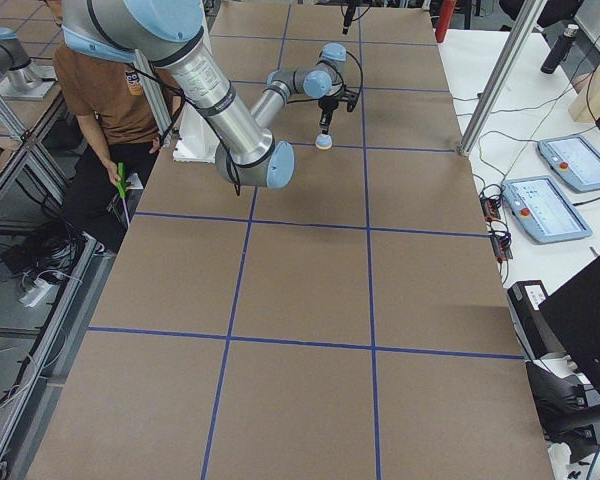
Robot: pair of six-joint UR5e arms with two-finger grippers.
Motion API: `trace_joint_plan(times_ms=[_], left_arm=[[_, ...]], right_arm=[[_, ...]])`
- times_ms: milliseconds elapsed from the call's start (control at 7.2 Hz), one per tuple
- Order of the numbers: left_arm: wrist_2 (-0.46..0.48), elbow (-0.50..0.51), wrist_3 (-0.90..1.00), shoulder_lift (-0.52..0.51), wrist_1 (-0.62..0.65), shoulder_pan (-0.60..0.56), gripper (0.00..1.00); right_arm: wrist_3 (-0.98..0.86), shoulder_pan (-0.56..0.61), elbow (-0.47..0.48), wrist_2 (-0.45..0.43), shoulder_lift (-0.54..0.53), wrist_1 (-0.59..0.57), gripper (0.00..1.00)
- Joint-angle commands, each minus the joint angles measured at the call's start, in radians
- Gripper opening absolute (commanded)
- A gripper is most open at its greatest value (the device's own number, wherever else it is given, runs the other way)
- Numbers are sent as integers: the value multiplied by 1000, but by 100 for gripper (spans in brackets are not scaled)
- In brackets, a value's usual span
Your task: Place and press bell with both arms
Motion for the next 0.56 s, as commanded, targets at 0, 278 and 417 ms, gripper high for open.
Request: trace_joint_plan(times_ms=[0, 278, 417], left_arm=[[0, -4, -2, 1, 1, -1, 99], [0, -7, -1, 3, 0, -1, 99], [0, -7, 3, 4, 0, -1, 99]], right_arm=[[-130, 124, 285, 85, -261, -4, 0], [-436, 287, 432, 142, -511, -2, 0], [-619, 385, 445, 193, -601, 6, 0]])
